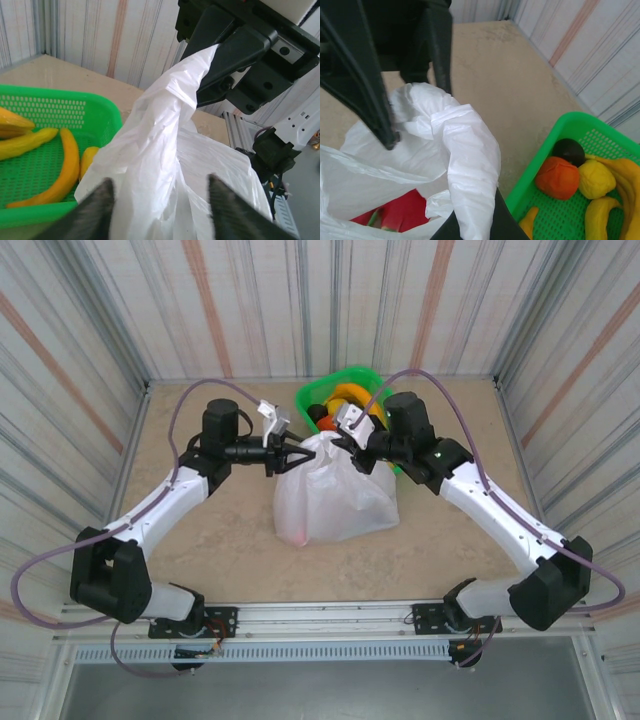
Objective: Place the fake fruits into the plastic bag and tie a complex knot
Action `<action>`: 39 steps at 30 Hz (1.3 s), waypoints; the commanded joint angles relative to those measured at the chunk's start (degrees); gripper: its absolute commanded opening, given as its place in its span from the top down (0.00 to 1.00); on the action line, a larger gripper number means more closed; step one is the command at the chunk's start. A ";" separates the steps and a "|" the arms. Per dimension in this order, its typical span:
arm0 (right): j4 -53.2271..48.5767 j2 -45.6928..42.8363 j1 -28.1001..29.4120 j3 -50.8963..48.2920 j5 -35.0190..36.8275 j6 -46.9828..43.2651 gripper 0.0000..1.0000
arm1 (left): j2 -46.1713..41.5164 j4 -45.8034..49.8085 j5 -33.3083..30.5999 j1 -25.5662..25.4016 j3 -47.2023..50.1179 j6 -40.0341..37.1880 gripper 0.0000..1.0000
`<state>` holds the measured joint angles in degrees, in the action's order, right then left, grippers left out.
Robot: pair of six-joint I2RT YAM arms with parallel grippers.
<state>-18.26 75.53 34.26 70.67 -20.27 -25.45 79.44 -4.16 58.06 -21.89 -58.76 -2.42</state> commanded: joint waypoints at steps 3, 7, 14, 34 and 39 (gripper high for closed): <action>9.95 -1.97 1.29 -3.41 5.81 1.63 1.00 | -2.51 4.89 -6.86 -0.04 -1.69 -1.92 1.00; 15.95 -2.09 1.90 -6.73 7.43 1.79 1.00 | -5.26 5.60 -10.09 0.00 -0.65 -0.41 1.00; 28.57 -0.98 3.12 -12.37 7.88 5.06 1.00 | -5.36 2.34 -6.58 0.00 -0.03 6.28 1.00; 72.26 13.13 6.54 -23.69 8.19 33.88 1.00 | -4.80 -7.40 -21.32 -6.94 2.25 18.19 1.00; 79.99 16.98 7.62 -24.31 7.09 41.44 1.00 | -4.75 -6.43 -27.21 -9.50 2.27 18.32 1.00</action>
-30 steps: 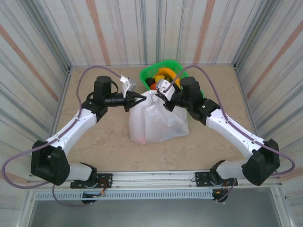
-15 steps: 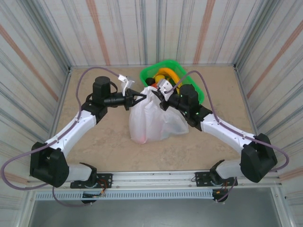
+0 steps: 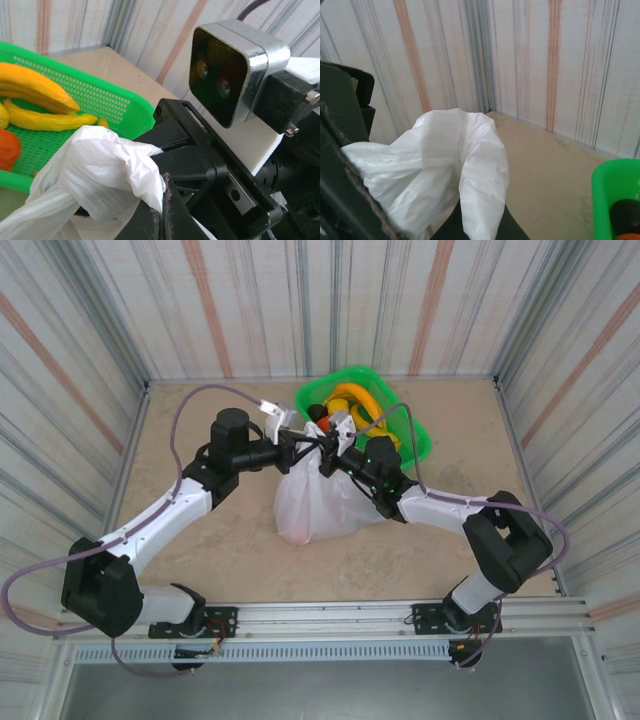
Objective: Place the fake fruits into the plastic bag and tie a complex knot
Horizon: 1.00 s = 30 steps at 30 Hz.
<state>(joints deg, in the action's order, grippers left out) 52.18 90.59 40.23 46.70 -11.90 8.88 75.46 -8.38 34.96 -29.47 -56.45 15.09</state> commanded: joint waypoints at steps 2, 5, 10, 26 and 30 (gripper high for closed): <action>12.68 3.21 2.11 -0.61 -1.10 8.99 1.00 | -1.01 -2.14 -5.45 -2.56 0.17 0.87 1.00; 15.83 4.93 2.47 -0.40 -0.88 11.38 1.00 | -1.28 -2.23 -6.00 -2.96 0.52 1.17 1.00; 17.72 6.02 3.12 -0.19 -1.09 11.94 1.00 | -3.27 1.54 -7.95 -3.05 0.71 -1.58 0.88; 17.07 5.93 3.22 -1.52 -1.08 9.75 1.00 | -15.30 18.37 -15.53 2.08 0.73 -8.30 0.35; 17.31 6.15 3.19 -1.61 -1.22 9.75 1.00 | -18.47 19.27 -14.81 5.42 1.16 -6.35 0.27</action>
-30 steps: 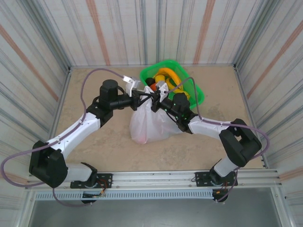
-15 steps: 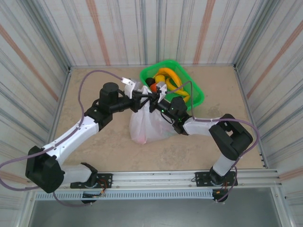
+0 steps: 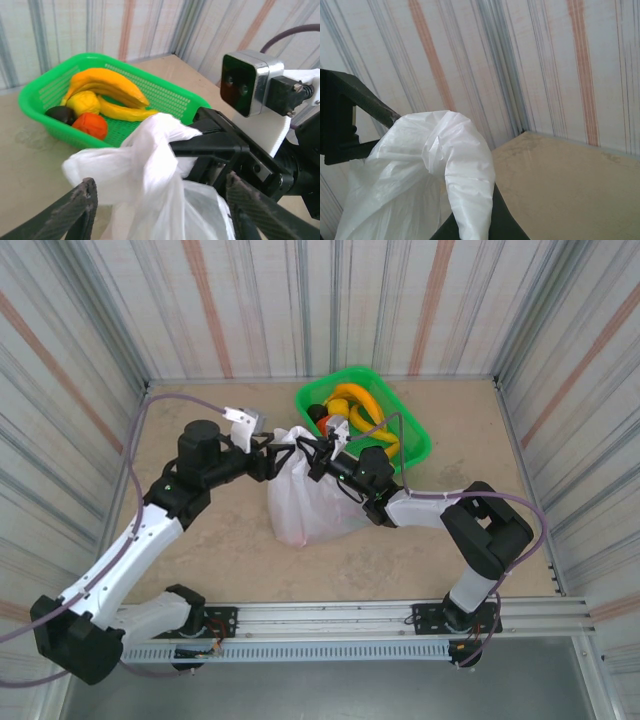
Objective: Place the fake fruits into the plastic bag and tie a complex knot
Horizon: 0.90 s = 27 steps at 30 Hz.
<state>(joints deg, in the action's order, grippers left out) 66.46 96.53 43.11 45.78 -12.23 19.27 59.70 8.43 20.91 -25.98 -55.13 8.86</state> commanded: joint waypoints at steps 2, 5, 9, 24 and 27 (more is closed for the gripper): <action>3.13 0.28 0.33 -0.60 -1.10 -0.71 1.00 | -3.94 2.21 0.27 4.34 0.15 2.74 0.26; 3.24 0.27 0.35 -0.54 -1.63 -0.72 1.00 | -4.63 -1.07 3.57 9.06 1.78 12.54 0.25; 3.22 0.12 0.41 -0.60 -2.05 -0.85 1.00 | -3.19 -8.70 9.17 14.57 4.84 30.92 0.25; 2.12 -0.57 0.63 -0.60 -2.25 -2.03 1.00 | 6.92 -16.49 18.15 13.66 5.39 65.95 0.37; 2.10 -0.60 0.64 -0.60 -2.27 -2.13 1.00 | 9.07 -19.06 19.01 12.16 5.56 67.58 0.38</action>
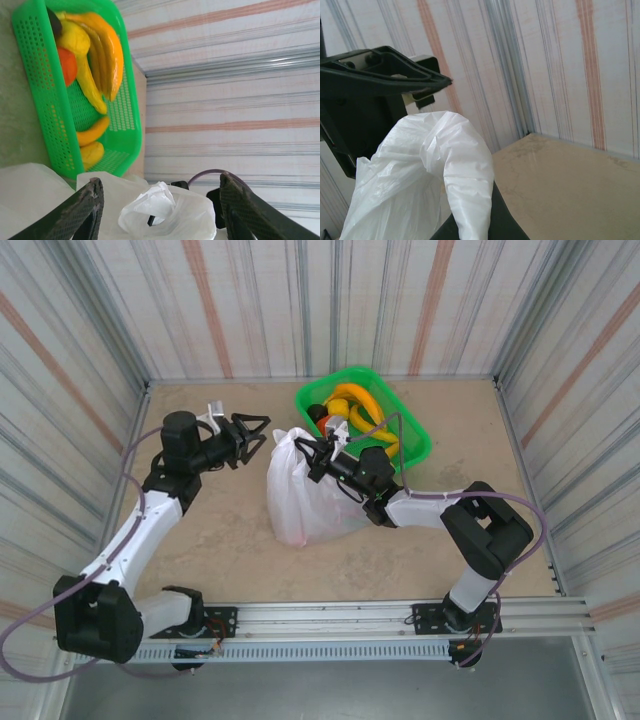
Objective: Place the fake fruits into the plastic bag and tie a complex knot
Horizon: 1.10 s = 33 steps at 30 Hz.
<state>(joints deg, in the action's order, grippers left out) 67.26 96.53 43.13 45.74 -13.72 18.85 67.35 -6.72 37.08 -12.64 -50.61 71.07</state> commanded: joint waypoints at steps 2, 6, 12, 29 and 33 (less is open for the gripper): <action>1.29 -0.63 0.67 -0.56 -0.74 -1.71 1.00 | 2.56 -4.00 2.83 -1.85 0.95 6.39 0.38; 1.37 -0.48 0.68 -0.47 -0.78 -1.71 1.00 | 4.03 -5.94 2.80 -2.89 1.60 7.49 0.43; 1.38 -0.17 0.65 -0.12 -1.18 -1.54 1.00 | 5.07 -8.02 3.17 -3.48 1.69 8.19 0.58; 1.29 -0.58 0.66 -0.58 -0.61 -1.63 1.00 | 4.69 -8.31 2.12 -3.53 1.66 6.43 1.00; 0.71 -1.00 0.65 -0.56 -0.57 -1.71 1.00 | 4.15 -8.23 1.84 -3.53 1.77 5.73 1.00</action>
<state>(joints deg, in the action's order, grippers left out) 67.20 96.53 43.18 45.71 -13.74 18.85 72.47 -13.89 39.20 -15.94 -48.97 78.46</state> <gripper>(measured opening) 0.048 0.044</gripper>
